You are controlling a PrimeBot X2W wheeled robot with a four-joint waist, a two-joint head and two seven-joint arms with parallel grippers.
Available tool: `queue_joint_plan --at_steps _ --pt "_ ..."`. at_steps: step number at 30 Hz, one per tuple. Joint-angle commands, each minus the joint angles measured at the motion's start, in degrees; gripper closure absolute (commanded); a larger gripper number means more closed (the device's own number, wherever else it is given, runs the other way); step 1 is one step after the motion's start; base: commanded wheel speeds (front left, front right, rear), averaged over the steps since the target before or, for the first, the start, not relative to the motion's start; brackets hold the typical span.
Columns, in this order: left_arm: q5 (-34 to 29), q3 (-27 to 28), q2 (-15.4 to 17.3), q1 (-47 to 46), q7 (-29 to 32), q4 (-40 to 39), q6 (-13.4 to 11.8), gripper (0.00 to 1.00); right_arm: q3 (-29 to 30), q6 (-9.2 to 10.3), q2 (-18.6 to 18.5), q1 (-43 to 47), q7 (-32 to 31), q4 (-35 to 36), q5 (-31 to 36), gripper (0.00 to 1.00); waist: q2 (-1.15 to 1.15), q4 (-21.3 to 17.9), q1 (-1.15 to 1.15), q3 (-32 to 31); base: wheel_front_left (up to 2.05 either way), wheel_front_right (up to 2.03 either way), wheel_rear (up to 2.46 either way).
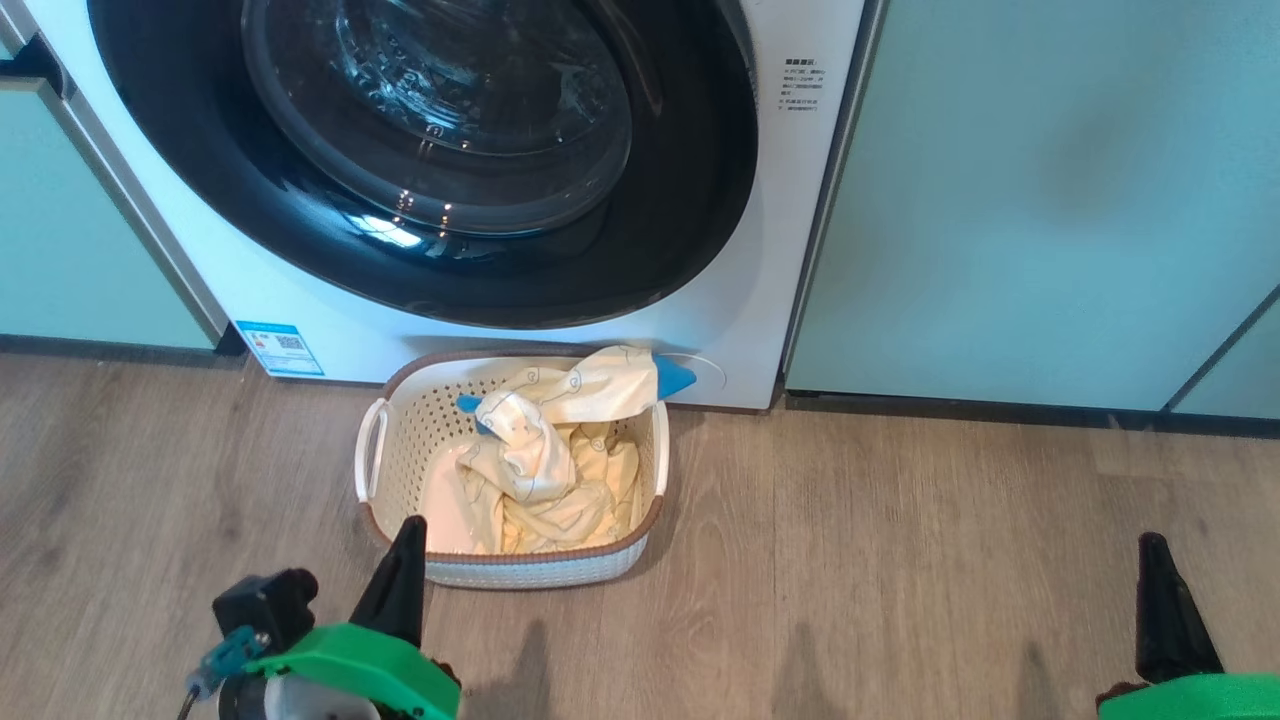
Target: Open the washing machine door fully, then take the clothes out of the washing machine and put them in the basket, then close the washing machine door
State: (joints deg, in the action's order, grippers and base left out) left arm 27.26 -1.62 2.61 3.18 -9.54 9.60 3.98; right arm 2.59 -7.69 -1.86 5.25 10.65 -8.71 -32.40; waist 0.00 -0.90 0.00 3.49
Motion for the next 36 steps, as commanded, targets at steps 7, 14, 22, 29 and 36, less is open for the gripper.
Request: queue_joint_plan --at_steps 7,14,22,29,36 --pt "5.4 1.9 0.1 -3.5 1.3 -1.2 0.7 1.0 -0.1 0.06 -1.6 -3.7 -1.1 1.0 -5.4 1.0 0.0 0.1 0.0 -0.2 0.0 0.0 0.0" --pt "10.2 2.4 0.1 -3.9 2.5 -0.7 0.9 1.0 -0.1 0.07 -1.8 -4.3 -2.2 0.6 -10.0 1.0 0.0 0.1 0.0 -0.5 0.0 0.0 0.0" --pt "15.7 3.0 0.1 -4.5 3.9 -0.2 1.2 1.0 0.0 0.08 -1.9 -5.0 -3.4 0.0 -15.3 1.0 0.0 0.2 0.0 -0.8 0.0 0.0 0.0" --pt "20.4 3.5 0.2 -5.0 5.1 0.2 1.4 1.0 0.1 0.09 -2.1 -5.6 -4.5 -0.5 -19.8 1.0 0.0 0.3 0.0 -1.0 0.0 0.0 0.0" --pt "24.5 3.9 0.2 -5.4 6.1 0.6 1.6 1.0 0.2 0.1 -2.1 -6.1 -5.5 -0.9 -23.7 1.0 0.0 0.3 0.0 -1.2 0.0 0.0 0.0"
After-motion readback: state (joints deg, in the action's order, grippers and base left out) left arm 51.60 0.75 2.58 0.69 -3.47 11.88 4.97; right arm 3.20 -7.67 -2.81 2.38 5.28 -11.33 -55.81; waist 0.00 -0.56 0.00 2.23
